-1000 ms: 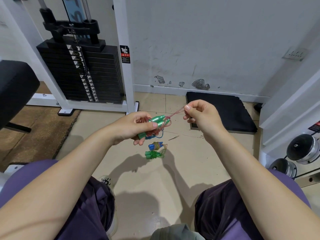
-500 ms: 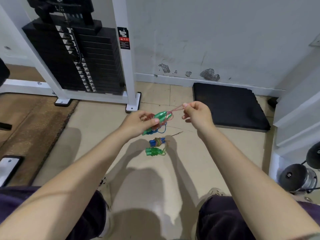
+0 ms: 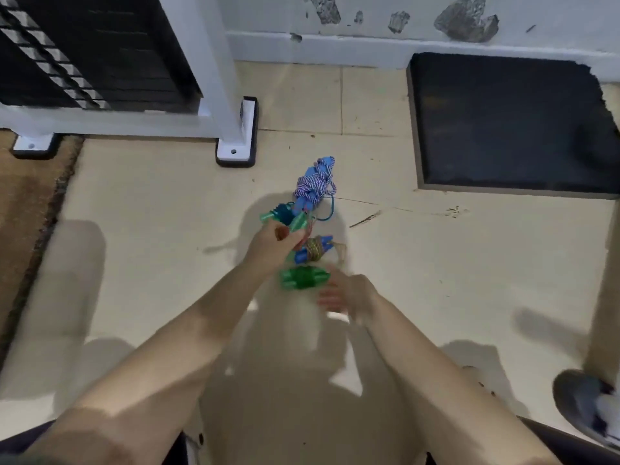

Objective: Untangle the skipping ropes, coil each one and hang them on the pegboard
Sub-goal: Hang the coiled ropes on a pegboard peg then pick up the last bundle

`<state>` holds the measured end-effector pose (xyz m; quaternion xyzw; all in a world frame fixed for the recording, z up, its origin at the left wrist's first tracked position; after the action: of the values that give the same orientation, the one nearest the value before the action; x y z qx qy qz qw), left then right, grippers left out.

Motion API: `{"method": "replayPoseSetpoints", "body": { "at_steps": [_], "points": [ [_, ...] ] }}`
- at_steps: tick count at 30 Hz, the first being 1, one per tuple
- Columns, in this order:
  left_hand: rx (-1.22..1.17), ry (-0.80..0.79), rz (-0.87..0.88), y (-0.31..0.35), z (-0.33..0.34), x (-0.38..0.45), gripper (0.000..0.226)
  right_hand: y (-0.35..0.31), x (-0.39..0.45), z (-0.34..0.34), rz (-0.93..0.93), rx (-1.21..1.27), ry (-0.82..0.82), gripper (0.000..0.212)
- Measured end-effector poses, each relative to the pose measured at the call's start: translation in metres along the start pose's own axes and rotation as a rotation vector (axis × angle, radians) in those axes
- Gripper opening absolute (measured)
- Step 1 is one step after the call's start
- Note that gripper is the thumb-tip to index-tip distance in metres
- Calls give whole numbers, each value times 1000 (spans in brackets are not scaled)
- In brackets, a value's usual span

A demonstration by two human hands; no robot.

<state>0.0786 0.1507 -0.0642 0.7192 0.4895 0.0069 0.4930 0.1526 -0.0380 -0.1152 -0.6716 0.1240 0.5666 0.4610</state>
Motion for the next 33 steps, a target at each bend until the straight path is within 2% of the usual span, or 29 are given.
{"method": "replayPoseSetpoints", "body": {
  "at_steps": [1, 3, 6, 9, 11, 14, 17, 19, 22, 25, 30, 33],
  "points": [
    [14, -31, -22, -6, 12, 11, 29, 14, 10, 9, 61, 24, -32, 52],
    [48, -108, -32, -20, 35, 29, 32, 24, 26, 22, 82, 95, -51, 50],
    [-9, -175, -49, -38, 53, 44, 31, 14, 48, 21, -49, 144, 14, 37],
    [-136, -181, -137, -55, 50, 51, 59, 3, 56, 14, -134, 193, 47, 32],
    [-241, -281, -171, -57, 53, 48, 70, -5, 55, 14, -153, 235, 17, 29],
    [-336, -486, -122, -46, 59, 31, 51, -15, 51, 13, -183, 199, -44, 30],
    [-391, -544, -151, -38, 57, 14, 60, -22, 39, 13, -196, 205, -105, 35],
    [-408, -566, -145, -27, 54, -1, 61, -31, 21, 15, -212, 202, -133, 30],
    [-427, -536, -61, 6, 37, -30, 53, -52, -20, 19, -279, 123, -153, 31],
    [-472, -448, 29, 54, 2, -74, 44, -87, -86, 24, -442, 24, -178, 36],
    [-515, -233, 254, 142, -89, -186, 38, -140, -258, 39, -739, -92, -177, 26],
    [-440, -93, 395, 183, -143, -263, 44, -155, -368, 41, -934, -118, -128, 35]
  ]
}}
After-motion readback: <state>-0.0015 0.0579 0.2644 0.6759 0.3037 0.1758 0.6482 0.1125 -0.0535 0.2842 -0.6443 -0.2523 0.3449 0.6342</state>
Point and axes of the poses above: each hand's wrist, its own x-axis towards the middle knuckle, its own z-axis out of the palm, y = z × x, the point moved 9 cm from there along x, towards the middle knuckle, and after that the axes turned 6 degrees about x, right-handed, at the moved point
